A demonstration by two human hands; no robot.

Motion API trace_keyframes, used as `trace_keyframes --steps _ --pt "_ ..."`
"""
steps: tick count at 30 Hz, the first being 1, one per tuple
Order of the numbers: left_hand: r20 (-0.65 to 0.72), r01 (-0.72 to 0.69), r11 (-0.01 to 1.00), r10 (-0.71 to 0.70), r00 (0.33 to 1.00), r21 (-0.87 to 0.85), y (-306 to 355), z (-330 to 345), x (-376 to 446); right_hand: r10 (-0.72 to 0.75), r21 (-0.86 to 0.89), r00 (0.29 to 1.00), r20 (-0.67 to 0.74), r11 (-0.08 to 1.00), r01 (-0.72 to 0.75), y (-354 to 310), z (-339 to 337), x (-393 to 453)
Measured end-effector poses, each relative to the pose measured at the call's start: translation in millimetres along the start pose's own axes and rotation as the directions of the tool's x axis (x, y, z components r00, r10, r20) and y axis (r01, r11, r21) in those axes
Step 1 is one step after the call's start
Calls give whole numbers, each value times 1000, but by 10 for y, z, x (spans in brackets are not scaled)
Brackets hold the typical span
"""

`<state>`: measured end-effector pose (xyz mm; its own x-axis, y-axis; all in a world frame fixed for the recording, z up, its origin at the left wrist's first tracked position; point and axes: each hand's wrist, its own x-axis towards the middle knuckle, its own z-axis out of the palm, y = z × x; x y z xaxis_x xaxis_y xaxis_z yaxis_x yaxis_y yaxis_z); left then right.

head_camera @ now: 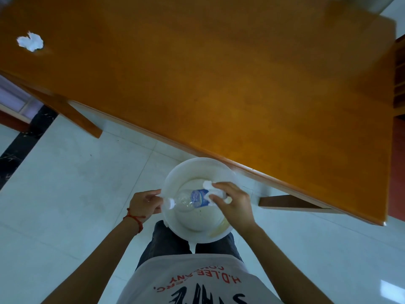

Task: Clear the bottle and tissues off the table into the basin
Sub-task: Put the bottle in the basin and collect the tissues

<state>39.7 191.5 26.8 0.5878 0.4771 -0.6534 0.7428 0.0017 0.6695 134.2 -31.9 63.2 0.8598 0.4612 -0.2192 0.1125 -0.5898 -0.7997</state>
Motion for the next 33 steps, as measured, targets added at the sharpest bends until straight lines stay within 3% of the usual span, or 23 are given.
trace_keyframes --steps 5,11,14,20,33 --pt "-22 29 999 -30 999 -46 -87 -14 -37 -42 -124 988 146 990 60 140 29 -158" --pt "-90 64 994 -72 993 -84 -207 -111 -129 11 -255 999 34 967 -2 303 -128 -35" --pt "-129 81 989 -97 987 -123 -303 -151 -192 99 -303 993 69 950 -73 364 -138 52" --pt "-200 146 920 -230 952 -363 -532 -233 -410 177 -188 969 175 972 -143 235 31 215" --pt "-336 107 787 -376 864 -607 -1158 -751 -782 24 -135 922 387 990 31 -499 768 447"
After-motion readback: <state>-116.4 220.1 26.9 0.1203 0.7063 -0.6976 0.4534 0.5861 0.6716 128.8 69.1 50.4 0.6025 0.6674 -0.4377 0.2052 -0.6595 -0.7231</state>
